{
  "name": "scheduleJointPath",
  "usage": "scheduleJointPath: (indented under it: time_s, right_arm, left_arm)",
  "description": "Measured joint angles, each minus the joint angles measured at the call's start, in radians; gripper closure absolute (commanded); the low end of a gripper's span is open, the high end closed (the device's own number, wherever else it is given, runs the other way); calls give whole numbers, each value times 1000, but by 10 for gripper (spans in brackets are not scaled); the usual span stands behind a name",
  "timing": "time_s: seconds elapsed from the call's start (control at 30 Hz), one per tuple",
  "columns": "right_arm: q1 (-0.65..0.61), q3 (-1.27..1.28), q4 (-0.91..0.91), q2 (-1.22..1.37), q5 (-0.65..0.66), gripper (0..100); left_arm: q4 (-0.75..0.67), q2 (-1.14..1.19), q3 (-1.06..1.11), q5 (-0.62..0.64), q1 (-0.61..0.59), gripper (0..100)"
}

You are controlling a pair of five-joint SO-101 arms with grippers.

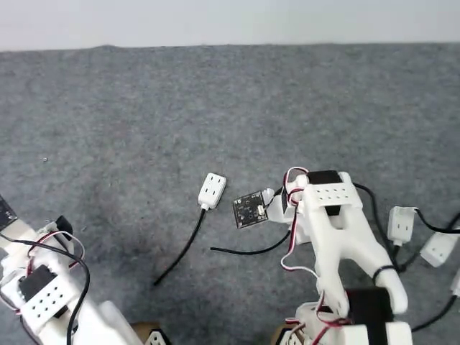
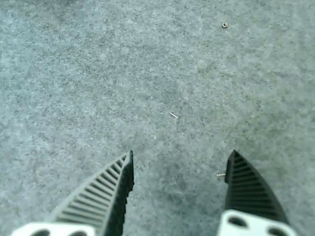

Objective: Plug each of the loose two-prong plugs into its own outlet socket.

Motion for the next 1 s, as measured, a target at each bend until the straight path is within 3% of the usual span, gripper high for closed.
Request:
scheduleJointPath:
  time_s: [0.13, 0.27, 0.4, 0.53, 0.73, 1.0]
  right_arm:
    - [23, 0, -84, 115, 0, 850]
    - [49, -41, -141, 173, 2, 996]
    - [66, -83, -144, 189, -3, 991]
    - [75, -129, -109, 181, -132, 991]
    - [72, -239, 32, 21, -496, 991]
    - [40, -276, 180, -172, -1292, 991]
  left_arm:
    - [0, 0, 0, 0, 0, 717]
    - [0, 0, 0, 0, 0, 717]
    - [0, 0, 0, 0, 0, 717]
    - [0, 0, 0, 0, 0, 717]
    - [0, 0, 2, 0, 0, 717]
    - [0, 0, 18, 0, 0, 717]
